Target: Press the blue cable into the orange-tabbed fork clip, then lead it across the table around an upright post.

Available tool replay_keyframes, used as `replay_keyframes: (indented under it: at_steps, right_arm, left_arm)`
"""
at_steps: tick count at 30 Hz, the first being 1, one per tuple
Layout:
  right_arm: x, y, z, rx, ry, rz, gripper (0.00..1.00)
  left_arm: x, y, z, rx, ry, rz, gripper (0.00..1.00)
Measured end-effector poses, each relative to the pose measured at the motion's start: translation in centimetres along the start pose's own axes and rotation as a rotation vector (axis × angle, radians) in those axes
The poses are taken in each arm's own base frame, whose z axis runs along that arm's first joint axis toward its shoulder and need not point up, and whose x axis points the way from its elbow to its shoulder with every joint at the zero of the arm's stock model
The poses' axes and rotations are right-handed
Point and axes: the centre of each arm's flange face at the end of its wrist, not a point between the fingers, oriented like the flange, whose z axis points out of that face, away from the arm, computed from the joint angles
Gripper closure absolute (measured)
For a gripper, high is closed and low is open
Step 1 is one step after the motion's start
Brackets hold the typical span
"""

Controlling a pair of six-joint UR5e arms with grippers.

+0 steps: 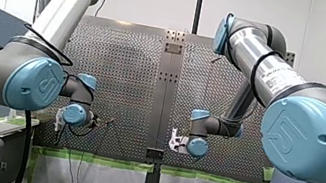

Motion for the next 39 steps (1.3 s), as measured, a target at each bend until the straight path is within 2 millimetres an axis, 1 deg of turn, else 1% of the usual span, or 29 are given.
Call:
replay_keyframes:
  at_steps: [12, 20, 29, 39]
  right_arm:
    - [0.0, -0.5, -0.2, 0.008, 0.0, -0.005, 1.0]
    - [0.0, -0.5, -0.1, 0.008, 0.002, -0.003, 1.0]
    - [0.0, -0.5, -0.1, 0.008, 0.004, 0.0, 1.0]
    - [0.0, -0.5, -0.1, 0.009, 0.004, 0.001, 1.0]
  left_arm:
    - [0.1, -0.7, -0.4, 0.001, 0.005, 0.068, 0.0]
    - [0.1, -2.3, -0.7, 0.058, -0.017, 0.108, 0.0]
    - [0.1, -3.5, -0.8, 0.088, -0.025, 0.104, 0.0]
    - [0.0, -3.9, -1.0, 0.075, -0.03, 0.093, 0.0]
